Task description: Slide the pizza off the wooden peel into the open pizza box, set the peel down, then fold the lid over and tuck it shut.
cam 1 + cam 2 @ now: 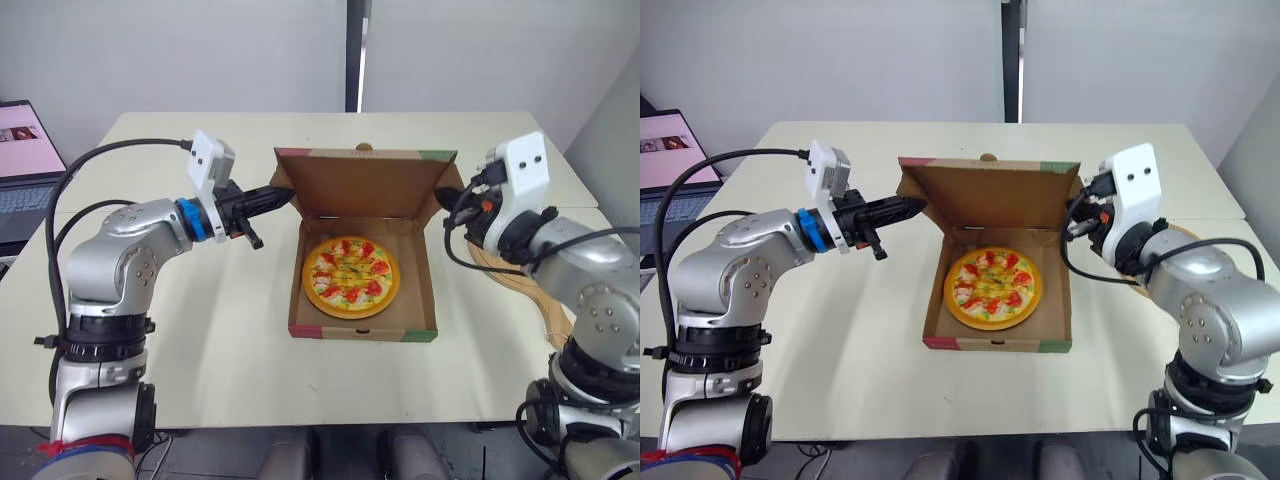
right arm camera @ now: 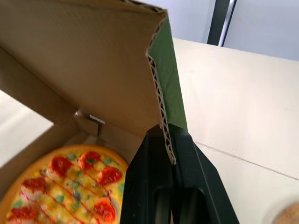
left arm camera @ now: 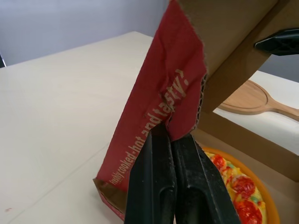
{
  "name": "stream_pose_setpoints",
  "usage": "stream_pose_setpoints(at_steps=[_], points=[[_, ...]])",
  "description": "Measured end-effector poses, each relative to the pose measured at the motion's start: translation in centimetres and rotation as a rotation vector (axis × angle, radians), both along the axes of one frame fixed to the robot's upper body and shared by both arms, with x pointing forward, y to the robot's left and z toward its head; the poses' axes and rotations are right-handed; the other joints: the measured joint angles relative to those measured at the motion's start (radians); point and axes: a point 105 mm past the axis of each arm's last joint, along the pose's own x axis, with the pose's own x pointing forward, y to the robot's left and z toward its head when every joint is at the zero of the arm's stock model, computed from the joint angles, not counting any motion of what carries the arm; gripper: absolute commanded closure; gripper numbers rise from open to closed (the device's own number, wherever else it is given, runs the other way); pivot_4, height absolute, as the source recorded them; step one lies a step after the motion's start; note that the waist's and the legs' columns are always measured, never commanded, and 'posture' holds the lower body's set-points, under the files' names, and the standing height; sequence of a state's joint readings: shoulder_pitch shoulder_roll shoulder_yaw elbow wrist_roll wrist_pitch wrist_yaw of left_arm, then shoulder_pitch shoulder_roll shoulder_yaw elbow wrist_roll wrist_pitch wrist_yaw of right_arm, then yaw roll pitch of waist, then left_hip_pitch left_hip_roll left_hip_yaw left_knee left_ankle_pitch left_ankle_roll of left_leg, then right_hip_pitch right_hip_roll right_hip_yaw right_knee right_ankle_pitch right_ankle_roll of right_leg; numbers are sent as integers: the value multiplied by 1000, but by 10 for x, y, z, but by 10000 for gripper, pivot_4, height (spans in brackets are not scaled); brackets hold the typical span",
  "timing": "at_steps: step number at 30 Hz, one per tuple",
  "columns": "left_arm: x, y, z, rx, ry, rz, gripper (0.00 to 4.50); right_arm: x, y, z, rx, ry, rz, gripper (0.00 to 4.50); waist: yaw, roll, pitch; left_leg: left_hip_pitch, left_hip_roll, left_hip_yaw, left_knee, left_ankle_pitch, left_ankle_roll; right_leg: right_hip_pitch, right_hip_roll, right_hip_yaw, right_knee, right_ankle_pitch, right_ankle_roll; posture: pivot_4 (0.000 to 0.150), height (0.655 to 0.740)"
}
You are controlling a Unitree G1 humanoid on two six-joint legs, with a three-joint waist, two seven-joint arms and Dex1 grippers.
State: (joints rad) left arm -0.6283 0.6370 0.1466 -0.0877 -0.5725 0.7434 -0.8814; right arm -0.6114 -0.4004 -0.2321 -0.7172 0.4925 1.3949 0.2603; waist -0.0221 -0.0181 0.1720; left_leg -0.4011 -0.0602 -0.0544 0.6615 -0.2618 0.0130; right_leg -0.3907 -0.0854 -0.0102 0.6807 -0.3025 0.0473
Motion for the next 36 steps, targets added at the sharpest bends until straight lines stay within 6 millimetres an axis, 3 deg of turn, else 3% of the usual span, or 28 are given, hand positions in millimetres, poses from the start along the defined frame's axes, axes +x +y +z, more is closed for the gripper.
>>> stream_pose_setpoints(at_steps=[12, 22, 36], points=[[-34, 9, -25, -100, 90, 114, 45000, -21, 10, -28, -18, -20, 35, 44662, -9, 0, 0, 1, 0, 0, 0, 0, 0, 1, 0, 0, 0, 0, 0, 1500, 7281], [-51, 14, -49, -158, 127, 207, 45000, -35, 11, -56, -67, -54, 37, 44662, -6, 0, 0, 2, 0, 0, 0, 0, 0, 2, 0, 1, -1, 0, 0, 1500, 7281], [-65, 17, -66, -171, 100, 311, 45000, -45, 19, -72, 18, -53, 34, 44662, -6, -1, -2, 3, 1, 0, 0, -2, 3, 3, 1, 1, -1, 0, 0, 1500, 7281]])
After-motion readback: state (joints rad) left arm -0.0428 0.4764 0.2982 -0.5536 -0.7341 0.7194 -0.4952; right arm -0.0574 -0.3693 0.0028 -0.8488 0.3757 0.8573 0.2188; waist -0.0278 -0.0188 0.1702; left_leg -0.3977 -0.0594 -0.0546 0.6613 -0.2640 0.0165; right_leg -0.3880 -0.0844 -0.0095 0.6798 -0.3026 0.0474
